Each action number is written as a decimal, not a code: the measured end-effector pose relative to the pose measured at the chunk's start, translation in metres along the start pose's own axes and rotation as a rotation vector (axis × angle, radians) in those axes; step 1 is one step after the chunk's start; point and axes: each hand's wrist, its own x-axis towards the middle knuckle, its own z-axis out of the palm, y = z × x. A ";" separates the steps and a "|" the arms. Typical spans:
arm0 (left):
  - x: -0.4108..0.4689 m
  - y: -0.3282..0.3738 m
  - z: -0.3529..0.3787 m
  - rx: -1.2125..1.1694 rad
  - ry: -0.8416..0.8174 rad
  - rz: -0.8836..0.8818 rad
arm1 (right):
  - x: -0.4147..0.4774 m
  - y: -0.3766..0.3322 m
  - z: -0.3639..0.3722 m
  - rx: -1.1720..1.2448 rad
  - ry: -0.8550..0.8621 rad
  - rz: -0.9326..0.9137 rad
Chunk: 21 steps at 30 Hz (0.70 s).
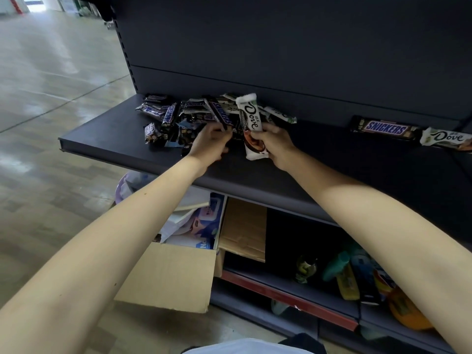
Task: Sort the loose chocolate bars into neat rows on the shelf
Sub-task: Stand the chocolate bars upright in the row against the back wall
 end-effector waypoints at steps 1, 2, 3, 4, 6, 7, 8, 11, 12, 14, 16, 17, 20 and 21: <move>0.003 -0.002 -0.003 0.073 0.077 0.090 | -0.002 -0.002 -0.004 -0.031 -0.027 -0.025; 0.004 -0.005 -0.006 0.147 0.129 0.183 | -0.004 -0.004 -0.007 -0.071 -0.058 -0.049; 0.006 -0.007 -0.009 0.203 0.156 0.258 | -0.007 -0.005 -0.010 -0.116 -0.088 -0.069; 0.007 -0.009 -0.011 0.236 0.169 0.317 | -0.010 -0.007 -0.012 -0.157 -0.115 -0.084; 0.008 -0.009 -0.013 0.276 0.193 0.391 | -0.013 -0.007 -0.014 -0.219 -0.154 -0.109; 0.008 -0.008 -0.013 0.288 0.208 0.414 | -0.013 -0.007 -0.015 -0.243 -0.173 -0.119; 0.007 -0.006 -0.012 0.283 0.218 0.430 | -0.014 -0.007 -0.016 -0.268 -0.196 -0.130; 0.009 -0.002 -0.009 0.245 0.183 0.346 | -0.015 -0.011 -0.018 -0.351 -0.280 -0.161; 0.010 -0.002 -0.009 0.260 0.143 0.307 | -0.015 -0.012 -0.019 -0.377 -0.302 -0.167; 0.010 -0.001 -0.009 0.254 0.066 0.256 | -0.015 -0.013 -0.021 -0.417 -0.323 -0.178; 0.013 -0.002 -0.010 0.161 0.020 0.225 | -0.013 -0.009 -0.024 -0.406 -0.307 -0.188; 0.013 -0.003 -0.009 0.100 0.018 0.200 | -0.013 -0.008 -0.025 -0.388 -0.279 -0.195; 0.012 -0.003 -0.003 -0.074 0.031 0.107 | -0.010 -0.006 -0.029 -0.346 -0.155 -0.226; 0.013 -0.004 0.000 -0.143 0.045 0.076 | -0.009 -0.005 -0.030 -0.339 -0.120 -0.230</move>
